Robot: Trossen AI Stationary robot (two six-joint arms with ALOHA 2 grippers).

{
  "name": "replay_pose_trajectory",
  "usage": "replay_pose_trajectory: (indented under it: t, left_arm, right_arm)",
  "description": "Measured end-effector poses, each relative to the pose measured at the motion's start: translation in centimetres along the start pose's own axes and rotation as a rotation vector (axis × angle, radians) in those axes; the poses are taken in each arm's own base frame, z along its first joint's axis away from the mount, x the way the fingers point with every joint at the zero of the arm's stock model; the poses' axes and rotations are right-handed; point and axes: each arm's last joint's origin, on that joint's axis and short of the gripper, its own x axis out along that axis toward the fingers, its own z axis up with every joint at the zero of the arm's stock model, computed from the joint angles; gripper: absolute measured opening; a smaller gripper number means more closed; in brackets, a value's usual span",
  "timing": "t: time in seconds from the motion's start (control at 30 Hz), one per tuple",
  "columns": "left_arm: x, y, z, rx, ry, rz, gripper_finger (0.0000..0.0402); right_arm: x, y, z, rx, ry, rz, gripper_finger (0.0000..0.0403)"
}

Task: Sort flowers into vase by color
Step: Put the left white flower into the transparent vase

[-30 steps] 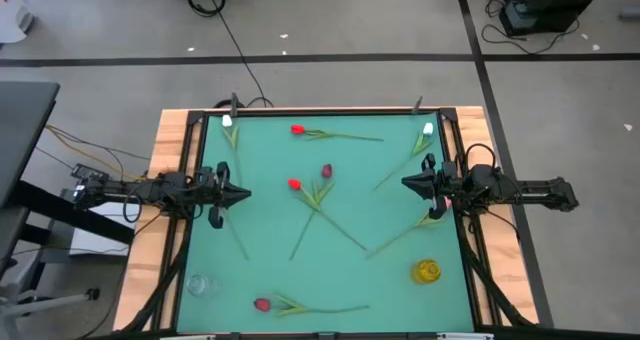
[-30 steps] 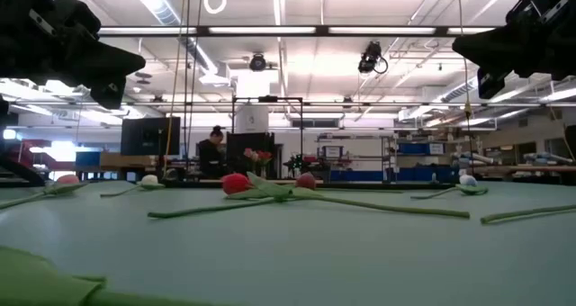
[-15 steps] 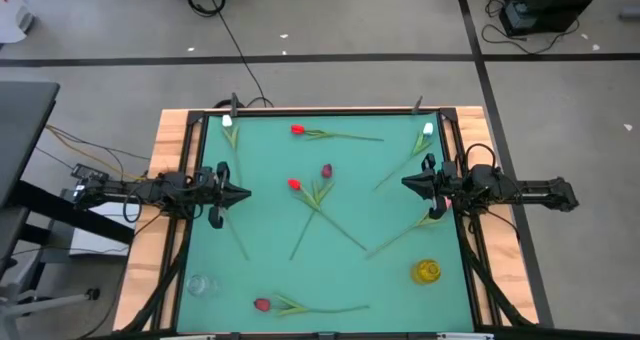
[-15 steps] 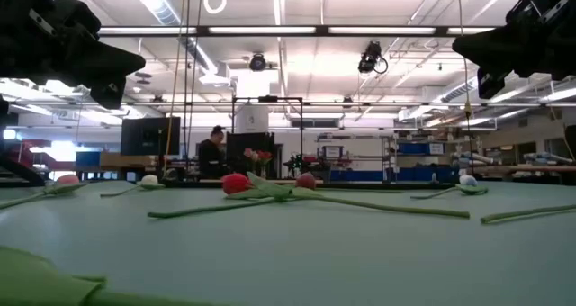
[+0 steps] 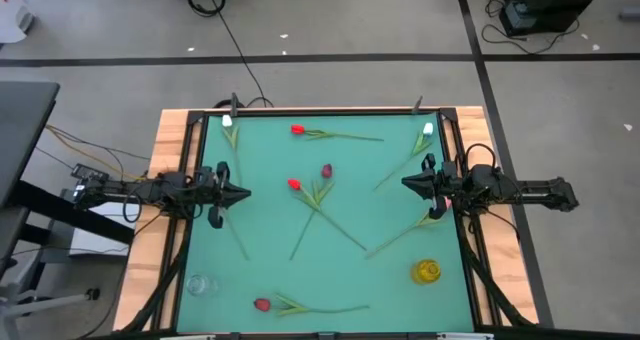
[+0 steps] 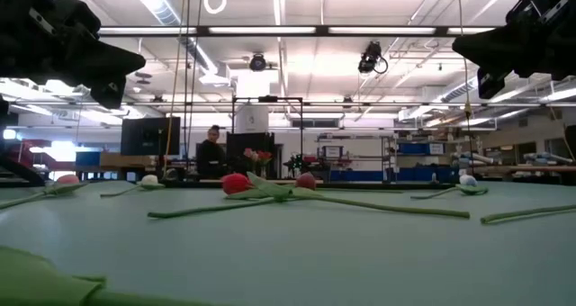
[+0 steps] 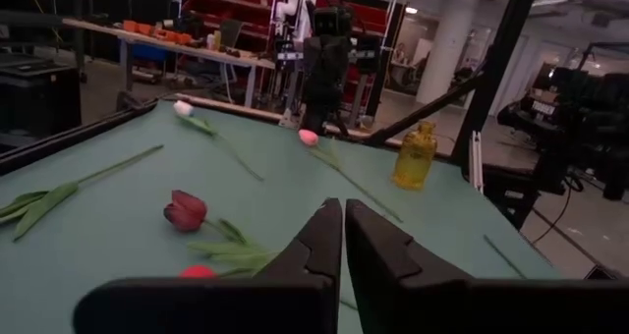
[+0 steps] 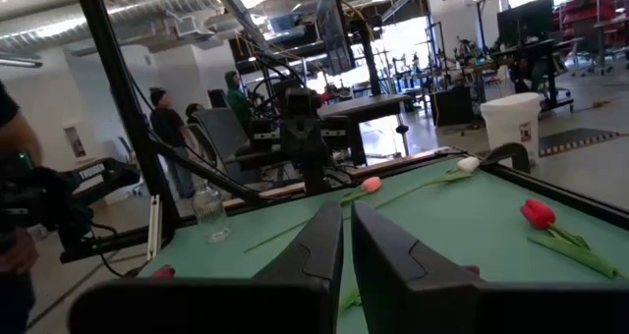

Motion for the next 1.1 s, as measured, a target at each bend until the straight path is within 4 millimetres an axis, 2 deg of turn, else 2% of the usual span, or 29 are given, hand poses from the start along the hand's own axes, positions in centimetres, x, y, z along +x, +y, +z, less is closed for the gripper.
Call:
replay_pose_trajectory:
  t: [0.13, 0.37, 0.57, 0.7, 0.87, 0.97, 1.1]
  left_arm:
    - [0.0, -0.1, 0.3, -0.019, -0.029, -0.006, 0.0025]
    - [0.0, -0.1, 0.8, -0.222, -0.079, -0.017, 0.0025]
    - [-0.1, 0.4, 0.9, -0.389, -0.157, 0.15, 0.0025]
    - [-0.2, 0.8, 0.9, -0.521, -0.224, 0.27, 0.0025]
    - [0.1, 1.2, 0.5, -0.634, -0.262, 0.412, 0.0025]
    - [0.5, 1.3, 0.0, -0.707, -0.238, 0.44, 0.0025]
    - [1.1, 1.2, 0.0, -0.762, -0.193, 0.478, 0.0025]
  right_arm:
    - [0.0, 0.0, 0.0, 0.0, 0.0, 0.0, 0.0036]
    - [0.0, 0.0, 0.0, 0.0, -0.001, 0.0, 0.0036]
    - [0.0, 0.0, 0.0, -0.008, -0.003, -0.004, 0.0036]
    - [0.0, -0.3, 0.4, -0.055, -0.063, -0.125, 0.0036]
    - [-0.2, -0.2, 1.9, 0.179, -0.247, -0.166, 0.0036]
    - [-0.4, -0.6, 2.2, 0.34, -0.332, -0.276, 0.0036]
    - [-0.2, -0.8, 1.3, 0.521, -0.29, -0.302, 0.0036]
